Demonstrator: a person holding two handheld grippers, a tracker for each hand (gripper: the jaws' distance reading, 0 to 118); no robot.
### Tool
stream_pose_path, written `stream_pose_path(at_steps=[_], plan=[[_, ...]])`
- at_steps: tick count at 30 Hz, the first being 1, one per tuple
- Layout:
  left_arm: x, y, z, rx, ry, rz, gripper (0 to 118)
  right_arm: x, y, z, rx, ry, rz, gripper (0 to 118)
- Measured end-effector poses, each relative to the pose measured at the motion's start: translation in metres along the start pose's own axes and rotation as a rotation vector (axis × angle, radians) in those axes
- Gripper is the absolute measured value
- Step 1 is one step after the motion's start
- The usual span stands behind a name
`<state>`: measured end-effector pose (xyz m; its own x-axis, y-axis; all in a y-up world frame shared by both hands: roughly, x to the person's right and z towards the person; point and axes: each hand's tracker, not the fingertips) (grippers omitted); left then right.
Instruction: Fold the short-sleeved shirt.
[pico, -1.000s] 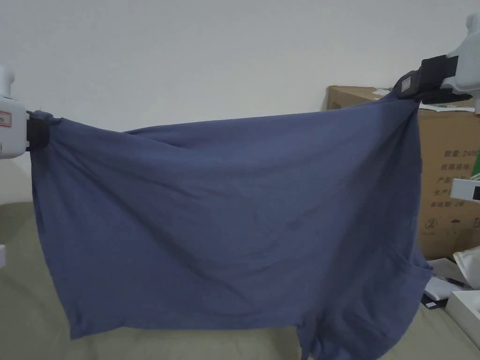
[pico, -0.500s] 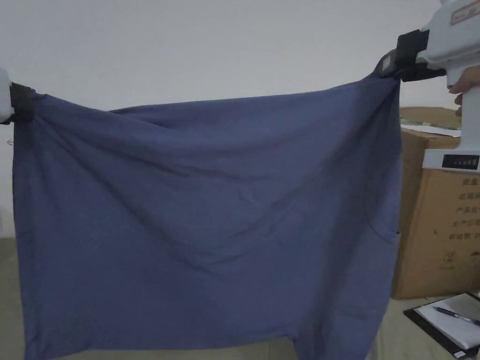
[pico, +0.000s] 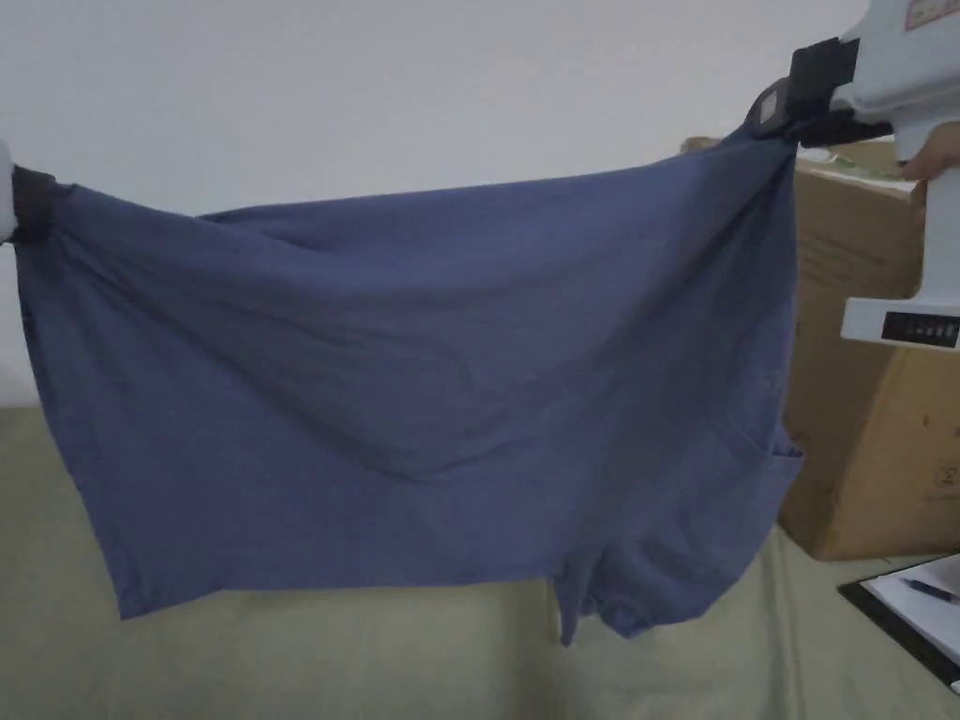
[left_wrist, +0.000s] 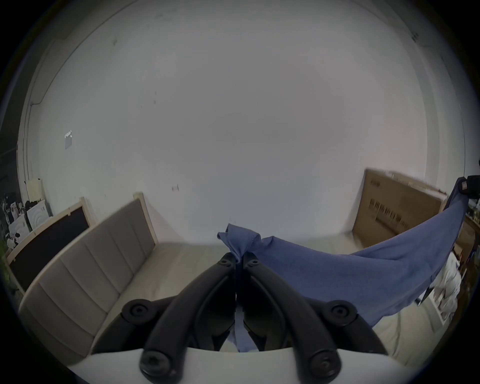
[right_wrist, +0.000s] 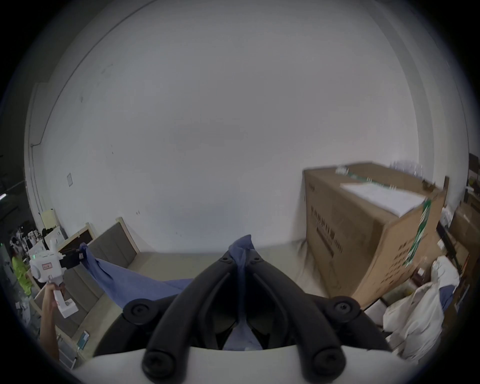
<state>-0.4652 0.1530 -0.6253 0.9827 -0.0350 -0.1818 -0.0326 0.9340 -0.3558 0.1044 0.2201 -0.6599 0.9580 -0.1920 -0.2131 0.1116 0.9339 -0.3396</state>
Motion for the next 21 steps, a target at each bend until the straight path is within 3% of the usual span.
stream_pose_path(at_steps=[6,11,15,17,21], plan=[[-0.003,-0.128,-0.096,-0.252,-0.014,0.050,2,0.035,-0.127,-0.100,-0.247,-0.043,-0.073,3],[0.008,-0.245,-0.133,-0.447,-0.014,0.118,2,0.058,-0.258,-0.141,-0.372,-0.170,-0.120,3],[0.013,-0.306,-0.128,-0.539,-0.028,0.131,2,0.070,-0.331,-0.130,-0.479,-0.153,-0.159,3],[0.009,-0.313,-0.111,-0.557,-0.022,0.142,2,0.072,-0.341,-0.112,-0.479,-0.170,-0.163,3],[-0.008,-0.305,-0.061,-0.506,-0.074,0.228,2,0.075,-0.344,-0.053,-0.436,-0.112,-0.208,3]])
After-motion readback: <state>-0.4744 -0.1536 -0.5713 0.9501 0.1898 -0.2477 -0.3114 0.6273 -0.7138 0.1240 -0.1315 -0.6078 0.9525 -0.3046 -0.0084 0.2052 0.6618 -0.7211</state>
